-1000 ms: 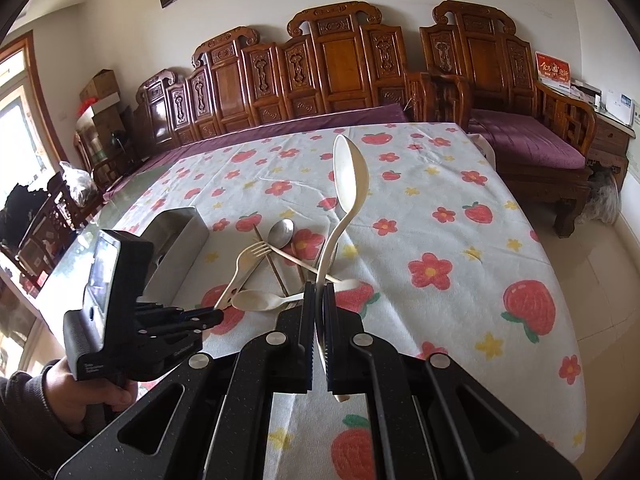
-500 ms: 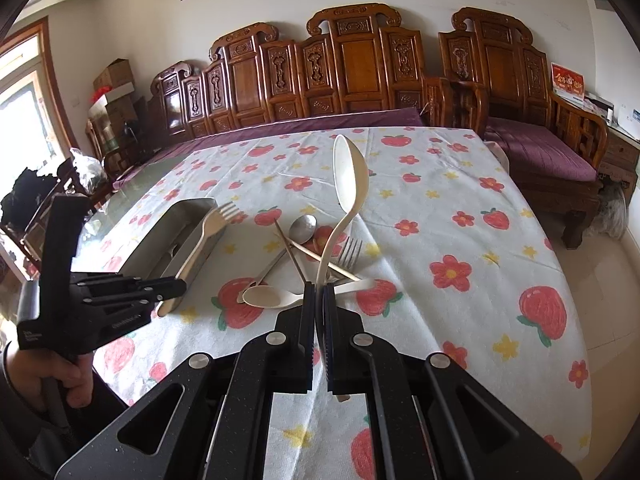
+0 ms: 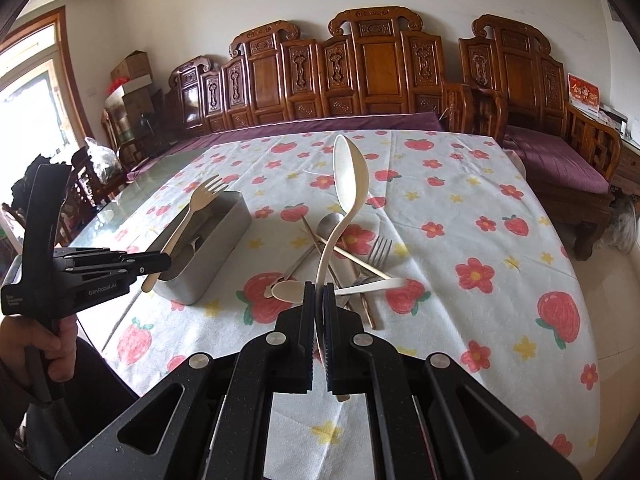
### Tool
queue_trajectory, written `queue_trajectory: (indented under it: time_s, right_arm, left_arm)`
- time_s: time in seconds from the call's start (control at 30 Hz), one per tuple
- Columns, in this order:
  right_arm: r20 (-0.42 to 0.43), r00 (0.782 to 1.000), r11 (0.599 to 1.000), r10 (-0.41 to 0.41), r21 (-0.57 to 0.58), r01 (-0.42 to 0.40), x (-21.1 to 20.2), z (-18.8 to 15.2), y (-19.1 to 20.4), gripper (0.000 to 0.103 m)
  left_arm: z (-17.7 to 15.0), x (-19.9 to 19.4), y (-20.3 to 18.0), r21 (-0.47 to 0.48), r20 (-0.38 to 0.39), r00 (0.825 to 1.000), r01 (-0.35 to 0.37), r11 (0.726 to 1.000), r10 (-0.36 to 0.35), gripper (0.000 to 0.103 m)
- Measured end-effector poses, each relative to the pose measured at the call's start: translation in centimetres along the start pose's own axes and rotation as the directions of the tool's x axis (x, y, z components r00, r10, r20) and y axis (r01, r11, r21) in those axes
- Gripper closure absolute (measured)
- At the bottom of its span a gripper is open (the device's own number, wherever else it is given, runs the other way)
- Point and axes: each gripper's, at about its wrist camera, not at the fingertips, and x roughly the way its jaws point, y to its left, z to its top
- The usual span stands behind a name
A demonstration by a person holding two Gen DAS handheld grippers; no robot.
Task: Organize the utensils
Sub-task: 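Carry the fork into the tray and open the left gripper, then lower the white plastic spoon into the tray and open the right gripper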
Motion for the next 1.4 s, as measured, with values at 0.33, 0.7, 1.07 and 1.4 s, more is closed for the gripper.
queue_trajectory:
  time_s: [0.33, 0.7, 1.07, 1.4]
  right_arm:
    - [-0.013, 1.000, 1.000, 0.017, -0.011, -0.017, 0.9, -0.2, 1.3, 0.098]
    - [-0.035, 0.999, 0.999, 0.009, -0.031, -0.010, 3.9, 0.7, 3.4, 0.098]
    - [-0.065, 0.997, 0.999, 0.031, -0.039, -0.034, 8.2, 2.8, 6.8, 0.098]
    - [-0.090, 0.995, 0.998, 0.040, -0.047, -0.045, 10.4, 3.9, 9.5, 0.098]
  left_arm:
    - [0.6, 1.0, 4.5, -0.040, 0.004, 1.000, -0.007, 0.999, 0.007, 0.099]
    - [1.6, 4.6, 10.3, -0.097, -0.007, 1.000, -0.003, 0.995, 0.002, 0.099]
    - [1.0, 6.4, 13.0, -0.123, -0.023, 1.000, -0.001, 0.992, -0.002, 0.099]
    - [1.8, 7.2, 13.6, -0.128, -0.033, 0.999, 0.006, 0.992, -0.011, 0.098]
